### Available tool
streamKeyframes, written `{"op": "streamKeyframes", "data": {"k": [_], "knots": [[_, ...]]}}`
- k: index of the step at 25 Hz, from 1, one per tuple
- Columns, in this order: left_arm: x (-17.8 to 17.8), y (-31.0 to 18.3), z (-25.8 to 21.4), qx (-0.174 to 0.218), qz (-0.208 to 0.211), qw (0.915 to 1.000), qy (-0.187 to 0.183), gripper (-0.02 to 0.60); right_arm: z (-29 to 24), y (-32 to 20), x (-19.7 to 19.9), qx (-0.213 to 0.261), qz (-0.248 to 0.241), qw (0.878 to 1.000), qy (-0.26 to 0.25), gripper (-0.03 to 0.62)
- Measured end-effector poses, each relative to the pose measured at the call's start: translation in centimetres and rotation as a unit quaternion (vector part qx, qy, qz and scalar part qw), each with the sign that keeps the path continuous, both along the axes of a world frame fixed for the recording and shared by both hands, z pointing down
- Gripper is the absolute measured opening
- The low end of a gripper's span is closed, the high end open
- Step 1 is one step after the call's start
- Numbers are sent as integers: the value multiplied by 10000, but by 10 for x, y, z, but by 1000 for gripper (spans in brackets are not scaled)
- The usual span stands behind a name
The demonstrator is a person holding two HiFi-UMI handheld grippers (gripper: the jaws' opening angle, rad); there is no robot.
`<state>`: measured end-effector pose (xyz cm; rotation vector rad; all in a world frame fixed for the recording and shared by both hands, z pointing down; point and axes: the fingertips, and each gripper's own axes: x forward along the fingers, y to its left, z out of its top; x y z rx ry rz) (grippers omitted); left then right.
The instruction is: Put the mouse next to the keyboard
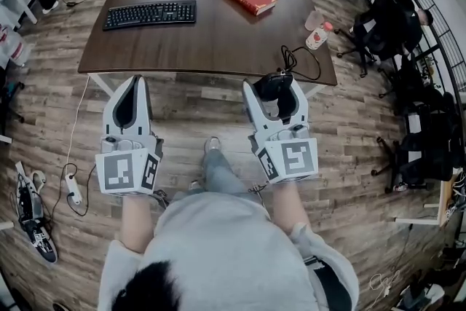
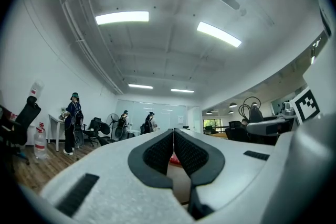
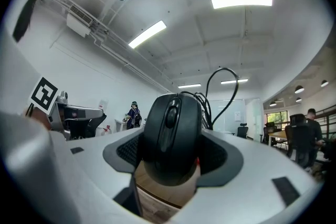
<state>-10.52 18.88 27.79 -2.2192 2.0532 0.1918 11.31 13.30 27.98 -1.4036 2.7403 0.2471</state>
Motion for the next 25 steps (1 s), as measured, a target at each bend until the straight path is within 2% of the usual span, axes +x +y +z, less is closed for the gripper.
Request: {"op": "streamKeyframes", "data": {"k": [11, 25], "knots": [[-23, -87, -6, 54, -208, 9998, 18, 9, -3, -97, -19, -18, -137, 9999, -67, 253], [-12, -187, -23, 179, -472, 9987, -93, 10, -12, -209, -13, 28, -418, 9990, -184, 253]]}}
